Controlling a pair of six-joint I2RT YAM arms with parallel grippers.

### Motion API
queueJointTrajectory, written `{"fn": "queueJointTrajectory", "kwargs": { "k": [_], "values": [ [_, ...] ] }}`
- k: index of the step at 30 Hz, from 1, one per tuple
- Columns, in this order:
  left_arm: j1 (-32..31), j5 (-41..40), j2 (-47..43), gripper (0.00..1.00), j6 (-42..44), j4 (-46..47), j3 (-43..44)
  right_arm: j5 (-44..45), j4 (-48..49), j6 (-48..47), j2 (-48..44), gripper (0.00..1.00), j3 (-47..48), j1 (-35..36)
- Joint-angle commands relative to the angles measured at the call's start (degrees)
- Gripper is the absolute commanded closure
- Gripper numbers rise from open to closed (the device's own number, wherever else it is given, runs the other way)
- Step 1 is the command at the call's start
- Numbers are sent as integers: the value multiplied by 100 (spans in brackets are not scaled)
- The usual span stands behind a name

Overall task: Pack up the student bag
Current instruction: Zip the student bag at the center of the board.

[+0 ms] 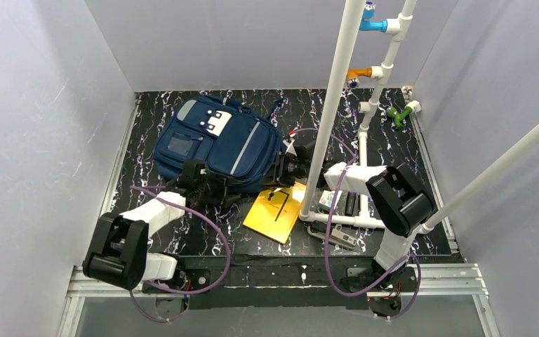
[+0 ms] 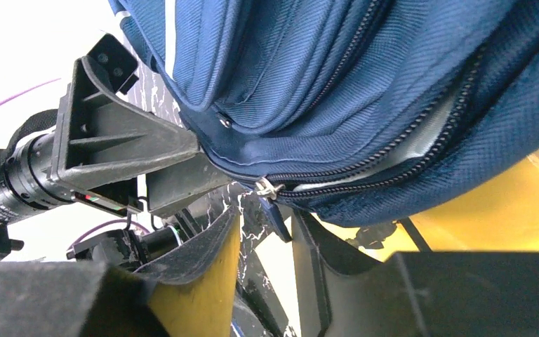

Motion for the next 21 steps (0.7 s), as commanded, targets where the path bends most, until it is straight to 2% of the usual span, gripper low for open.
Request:
{"fn": "queueJointTrajectory", "kwargs": {
  "k": [1,8,15,19,21],
  "values": [
    [-3,-136,183,53,80,12,268,-47,445,113,29,63,8,40],
    [4,-408,510,61,278,47,406,98,156,-332,35,99,51,39],
    [363,-594,727,82,1081,-45,506,572,-1218,-1887,-66,99,531,17],
    [691,-665,669,100,1991,-200,623,992,-1646,-2618,-307,99,538,-7],
    [865,-641,671,100,2601,-638,910,1371,-2005,-2974,-363,99,623,-4]
  ]
}}
